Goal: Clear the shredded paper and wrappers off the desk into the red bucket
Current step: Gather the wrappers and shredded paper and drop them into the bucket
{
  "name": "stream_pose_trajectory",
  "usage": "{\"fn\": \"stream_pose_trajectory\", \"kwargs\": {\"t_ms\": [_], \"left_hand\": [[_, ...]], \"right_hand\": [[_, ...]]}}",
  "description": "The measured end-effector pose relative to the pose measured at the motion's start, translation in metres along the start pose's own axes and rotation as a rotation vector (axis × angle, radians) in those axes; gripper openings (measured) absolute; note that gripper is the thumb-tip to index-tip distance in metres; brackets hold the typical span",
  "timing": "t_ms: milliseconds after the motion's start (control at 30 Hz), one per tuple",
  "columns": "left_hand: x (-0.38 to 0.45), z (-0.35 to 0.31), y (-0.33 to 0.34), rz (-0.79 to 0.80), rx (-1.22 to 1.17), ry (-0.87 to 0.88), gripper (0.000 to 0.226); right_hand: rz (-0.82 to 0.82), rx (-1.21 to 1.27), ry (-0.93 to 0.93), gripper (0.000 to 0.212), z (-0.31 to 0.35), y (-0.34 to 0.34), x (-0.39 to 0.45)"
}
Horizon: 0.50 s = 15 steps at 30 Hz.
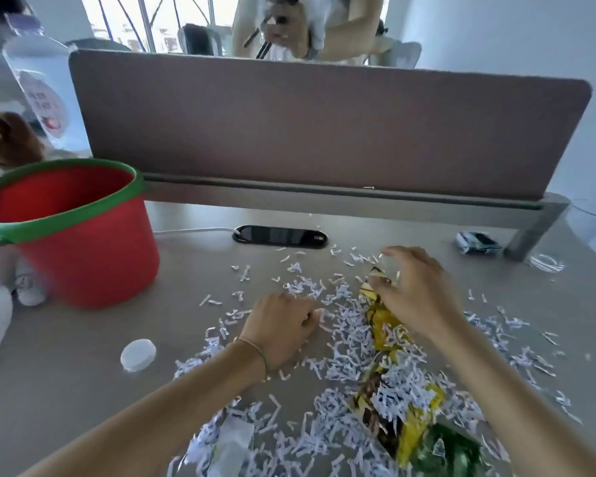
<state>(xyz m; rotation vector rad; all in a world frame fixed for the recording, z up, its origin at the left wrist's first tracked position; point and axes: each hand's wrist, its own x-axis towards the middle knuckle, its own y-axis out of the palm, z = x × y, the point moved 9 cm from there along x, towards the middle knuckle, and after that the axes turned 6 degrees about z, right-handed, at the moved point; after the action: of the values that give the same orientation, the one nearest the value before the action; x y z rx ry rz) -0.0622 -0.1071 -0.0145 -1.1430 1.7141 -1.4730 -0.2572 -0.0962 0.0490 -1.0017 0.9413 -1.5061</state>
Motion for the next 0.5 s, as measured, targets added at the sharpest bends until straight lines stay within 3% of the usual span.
{"fn": "stream_pose_trajectory", "kwargs": {"t_ms": [67,133,300,500], "left_hand": [[0.003,0.004,-0.001,-0.002,-0.073,-0.003,0.037],[0.002,0.009,-0.008,-0.043,-0.196,-0.013,0.033],[-0.012,0.027,-0.037,-0.176,-0.407,-0.046,0.034],[-0.020,0.049,-0.059,-0.221,-0.396,-0.080,0.026]], "right_hand": [[0.145,-0.085,0.106,0.077,-0.015,0.020,-0.005],[0.192,-0.100,0.161,0.079,-0.024,0.030,-0.008],[0.047,0.009,0.159,0.009,-0.024,0.030,-0.008],[-0.098,0.275,0.082,0.008,0.006,0.013,0.001]]}}
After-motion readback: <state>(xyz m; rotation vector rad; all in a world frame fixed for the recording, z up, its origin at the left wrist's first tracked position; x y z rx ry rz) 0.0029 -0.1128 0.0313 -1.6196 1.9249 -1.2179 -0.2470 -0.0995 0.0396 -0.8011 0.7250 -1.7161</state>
